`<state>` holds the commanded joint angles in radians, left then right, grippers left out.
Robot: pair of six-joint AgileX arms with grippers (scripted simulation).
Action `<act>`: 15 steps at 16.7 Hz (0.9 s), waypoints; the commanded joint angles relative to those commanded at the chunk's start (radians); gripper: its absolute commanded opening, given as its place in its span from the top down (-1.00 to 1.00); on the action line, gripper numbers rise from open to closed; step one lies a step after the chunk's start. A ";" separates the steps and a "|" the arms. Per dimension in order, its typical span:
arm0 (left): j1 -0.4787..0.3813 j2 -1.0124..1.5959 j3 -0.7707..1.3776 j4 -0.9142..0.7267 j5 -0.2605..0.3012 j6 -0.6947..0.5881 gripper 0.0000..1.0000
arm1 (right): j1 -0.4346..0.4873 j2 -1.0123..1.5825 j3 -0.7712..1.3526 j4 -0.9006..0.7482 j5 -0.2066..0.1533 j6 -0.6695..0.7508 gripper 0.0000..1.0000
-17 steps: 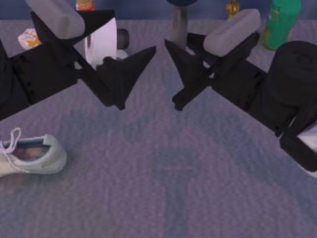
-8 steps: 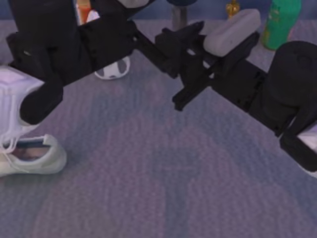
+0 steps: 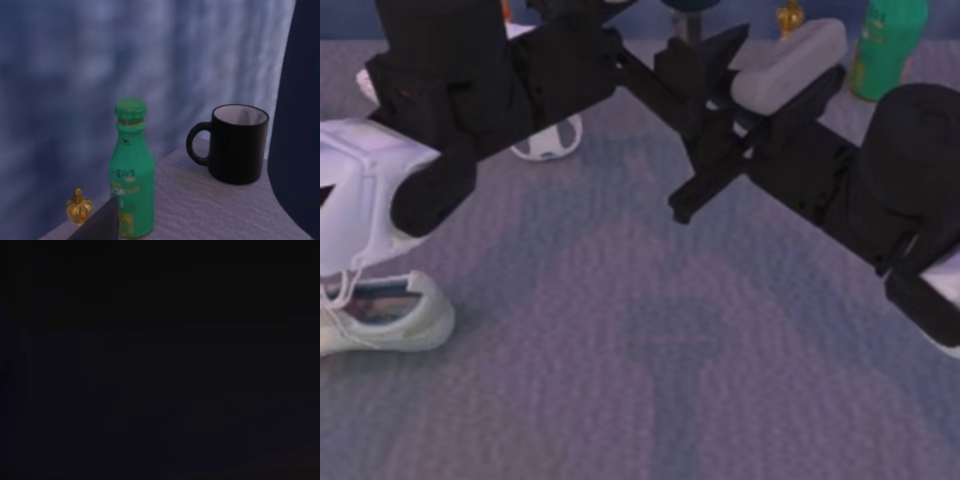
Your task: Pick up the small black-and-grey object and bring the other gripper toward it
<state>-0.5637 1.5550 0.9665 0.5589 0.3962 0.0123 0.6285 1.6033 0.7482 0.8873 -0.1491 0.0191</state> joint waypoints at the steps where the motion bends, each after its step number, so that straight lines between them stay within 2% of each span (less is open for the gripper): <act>1: 0.000 0.000 0.000 0.000 0.000 0.000 -0.70 | 0.000 0.000 0.000 0.000 0.000 0.000 1.00; 12: 0.000 0.000 0.000 0.000 0.000 0.000 0.96 | 0.000 0.000 0.000 0.000 0.000 0.000 1.00; 15: 0.000 0.000 0.000 0.000 0.000 0.000 1.00 | 0.000 0.000 0.000 0.000 0.000 0.000 1.00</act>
<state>-0.5637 1.5550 0.9665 0.5589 0.3962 0.0123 0.6285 1.6033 0.7482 0.8873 -0.1491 0.0191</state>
